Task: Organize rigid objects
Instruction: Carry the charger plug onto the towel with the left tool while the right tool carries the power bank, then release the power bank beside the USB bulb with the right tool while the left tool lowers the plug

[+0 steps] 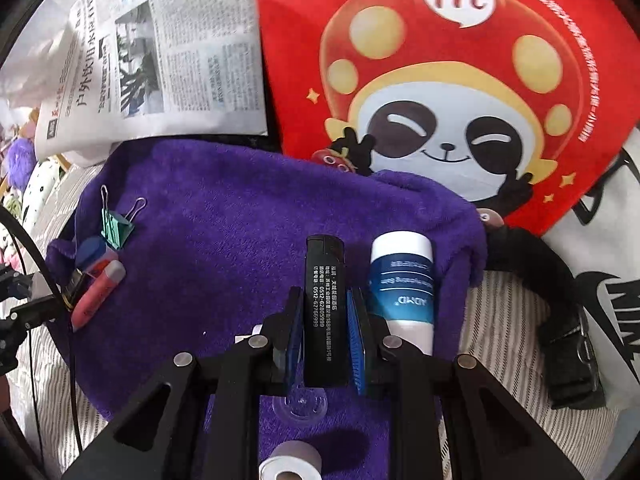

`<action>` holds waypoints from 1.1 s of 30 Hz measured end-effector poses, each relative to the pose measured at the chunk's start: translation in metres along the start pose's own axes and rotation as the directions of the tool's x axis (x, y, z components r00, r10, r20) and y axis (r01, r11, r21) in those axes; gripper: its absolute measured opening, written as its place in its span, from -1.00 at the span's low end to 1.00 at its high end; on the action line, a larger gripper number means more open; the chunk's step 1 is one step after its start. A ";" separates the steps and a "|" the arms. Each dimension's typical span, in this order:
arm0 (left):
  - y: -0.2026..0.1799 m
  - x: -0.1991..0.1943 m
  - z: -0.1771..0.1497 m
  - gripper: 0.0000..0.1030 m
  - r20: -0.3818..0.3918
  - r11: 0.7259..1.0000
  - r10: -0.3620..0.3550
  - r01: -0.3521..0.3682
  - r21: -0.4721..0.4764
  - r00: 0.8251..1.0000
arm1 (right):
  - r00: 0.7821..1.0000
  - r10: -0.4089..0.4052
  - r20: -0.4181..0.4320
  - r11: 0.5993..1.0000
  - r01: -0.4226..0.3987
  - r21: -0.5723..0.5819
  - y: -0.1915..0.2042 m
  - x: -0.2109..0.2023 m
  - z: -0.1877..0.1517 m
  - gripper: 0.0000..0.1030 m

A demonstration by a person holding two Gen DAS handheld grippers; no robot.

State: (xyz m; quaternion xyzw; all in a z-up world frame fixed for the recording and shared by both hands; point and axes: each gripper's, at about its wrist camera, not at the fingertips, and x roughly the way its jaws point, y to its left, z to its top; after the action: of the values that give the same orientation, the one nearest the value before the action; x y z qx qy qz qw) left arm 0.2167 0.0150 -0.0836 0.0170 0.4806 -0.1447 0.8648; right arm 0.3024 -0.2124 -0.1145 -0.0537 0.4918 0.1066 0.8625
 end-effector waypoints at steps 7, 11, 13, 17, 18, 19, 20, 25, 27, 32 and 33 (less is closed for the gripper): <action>0.004 0.000 0.001 -0.46 0.003 1.000 -0.008 0.008 -0.001 1.000 | 1.000 -0.001 -0.030 1.000 0.001 -0.012 0.003 0.013 0.003 -0.58; 0.007 -0.003 0.000 -0.46 0.003 1.000 -0.007 0.007 -0.001 1.000 | 0.999 -0.001 -0.038 1.000 0.000 -0.019 0.006 0.020 0.008 -0.58; 0.008 -0.003 0.000 -0.46 0.002 1.000 -0.009 0.009 -0.001 1.000 | 0.999 0.003 -0.043 1.000 -0.004 -0.016 0.007 0.022 0.010 -0.58; 0.009 -0.005 -0.001 -0.46 0.002 1.000 -0.013 0.013 -0.002 1.000 | 0.998 0.013 -0.053 1.000 -0.015 -0.021 0.007 0.024 0.013 -0.57; 0.009 -0.006 -0.001 -0.46 0.003 1.000 -0.016 0.016 -0.002 1.000 | 0.998 0.019 -0.055 1.000 -0.019 -0.015 0.006 0.023 0.014 -0.56; 0.009 -0.006 -0.001 -0.46 0.004 1.000 -0.024 0.024 0.000 1.000 | 0.998 0.022 -0.052 1.000 -0.023 -0.008 0.005 0.021 0.014 -0.56; 0.008 -0.005 0.000 -0.46 0.002 1.000 -0.028 0.028 0.000 1.000 | 0.999 0.024 -0.049 1.000 -0.025 -0.005 0.004 0.017 0.012 -0.53; 0.009 -0.004 0.001 -0.46 0.000 0.999 -0.049 0.049 -0.009 0.999 | 1.000 0.002 -0.004 1.000 -0.002 -0.013 0.001 -0.011 0.007 -0.24; 0.008 -0.002 0.002 -0.46 -0.004 0.999 -0.054 0.053 -0.007 0.999 | 1.000 0.003 0.014 1.000 -0.003 -0.007 -0.001 -0.023 0.001 -0.24; 0.000 0.002 0.004 -0.46 -0.005 0.998 -0.060 0.060 0.004 0.998 | 1.000 0.006 0.024 1.000 -0.006 0.006 -0.005 -0.042 -0.024 -0.24; -0.001 0.003 0.004 -0.46 -0.007 0.998 -0.062 0.062 0.005 0.998 | 1.000 0.003 0.026 1.000 -0.003 0.007 -0.006 -0.044 -0.028 -0.24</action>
State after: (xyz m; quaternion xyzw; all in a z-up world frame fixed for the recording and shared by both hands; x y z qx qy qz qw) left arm 0.2217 0.0121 -0.0838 0.0046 0.4832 -0.1728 0.8583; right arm 0.2583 -0.2294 -0.0913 -0.0484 0.4810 0.1067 0.8688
